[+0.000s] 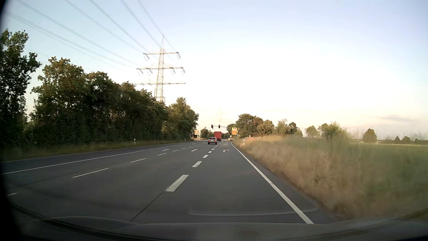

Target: Follow the waypoints while adhering to traffic rules and regulations

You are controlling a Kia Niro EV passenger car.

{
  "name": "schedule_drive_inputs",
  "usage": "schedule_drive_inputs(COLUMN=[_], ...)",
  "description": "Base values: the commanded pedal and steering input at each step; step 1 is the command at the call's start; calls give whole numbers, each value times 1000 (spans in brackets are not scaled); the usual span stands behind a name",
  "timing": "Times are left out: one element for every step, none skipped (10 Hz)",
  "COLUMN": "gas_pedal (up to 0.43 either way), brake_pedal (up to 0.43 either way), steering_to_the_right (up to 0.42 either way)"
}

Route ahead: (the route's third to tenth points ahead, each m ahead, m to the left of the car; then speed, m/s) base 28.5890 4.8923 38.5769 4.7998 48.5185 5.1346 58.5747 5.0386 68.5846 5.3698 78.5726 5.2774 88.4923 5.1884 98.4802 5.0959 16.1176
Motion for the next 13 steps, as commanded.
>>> schedule_drive_inputs(gas_pedal=[0, 0, 0, 0, 0, 0, 0, 0, 0, 0, 0, 0, 0], brake_pedal=[152, 159, 165, 177, 183, 189, 189, 189, 189, 189, 189, 189, 189], steering_to_the_right=[0, 0, 0, 0, 0, 0, 0, 0, 0, 0, 0, 0, 1])
